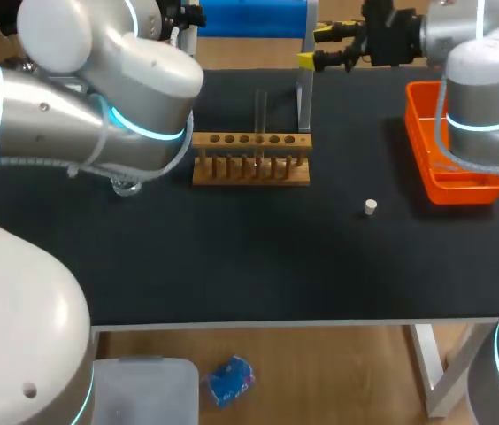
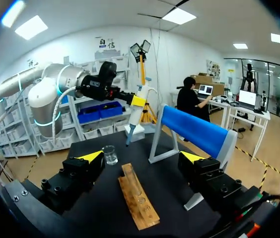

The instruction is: Invert the test tube, pick up the pipette, mount the tip to pipette, aspirate from beaker and dispense into the tube, eject the tip, return the pipette, and cap with the stopper.

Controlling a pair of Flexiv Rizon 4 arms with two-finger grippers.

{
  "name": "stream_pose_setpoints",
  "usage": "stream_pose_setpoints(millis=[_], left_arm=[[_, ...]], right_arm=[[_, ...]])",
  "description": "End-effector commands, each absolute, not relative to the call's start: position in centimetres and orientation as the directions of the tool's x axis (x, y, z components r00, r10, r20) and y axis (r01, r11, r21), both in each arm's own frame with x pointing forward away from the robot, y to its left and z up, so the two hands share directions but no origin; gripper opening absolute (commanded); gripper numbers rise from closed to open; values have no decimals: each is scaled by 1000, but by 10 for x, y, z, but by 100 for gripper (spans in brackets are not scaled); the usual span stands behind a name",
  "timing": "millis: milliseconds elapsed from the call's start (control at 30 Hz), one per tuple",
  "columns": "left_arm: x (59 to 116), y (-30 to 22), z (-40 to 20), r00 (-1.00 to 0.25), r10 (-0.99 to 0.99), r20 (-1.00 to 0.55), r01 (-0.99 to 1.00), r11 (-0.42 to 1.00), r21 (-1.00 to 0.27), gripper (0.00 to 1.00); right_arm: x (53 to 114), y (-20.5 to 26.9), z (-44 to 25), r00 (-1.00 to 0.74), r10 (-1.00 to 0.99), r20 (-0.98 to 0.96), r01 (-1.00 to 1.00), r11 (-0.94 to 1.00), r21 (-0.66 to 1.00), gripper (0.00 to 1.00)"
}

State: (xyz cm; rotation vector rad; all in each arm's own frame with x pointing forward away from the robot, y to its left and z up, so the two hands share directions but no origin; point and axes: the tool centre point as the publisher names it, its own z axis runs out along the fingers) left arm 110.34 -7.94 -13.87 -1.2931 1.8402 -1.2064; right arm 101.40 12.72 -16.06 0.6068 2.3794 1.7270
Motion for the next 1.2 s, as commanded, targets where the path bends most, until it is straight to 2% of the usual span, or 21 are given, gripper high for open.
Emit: stream_pose_setpoints(millis=[33,700,767,1200], left_arm=[[1122,-84,-141,-285,-958,1,-487,144,-861,0],[1123,-83,-141,-275,-962,-5,-487,144,-862,0],[1125,-88,-141,-288,-955,73,-502,86,-861,0],[1121,-91,-152,-245,-967,74,-506,62,-861,0]], right_arm=[[1042,150,-167,-906,403,133,260,277,925,100],[1047,154,-166,-904,401,149,270,265,926,100],[1054,159,-166,-880,442,173,307,251,918,100],[1071,182,-174,-811,567,143,346,269,899,100]])
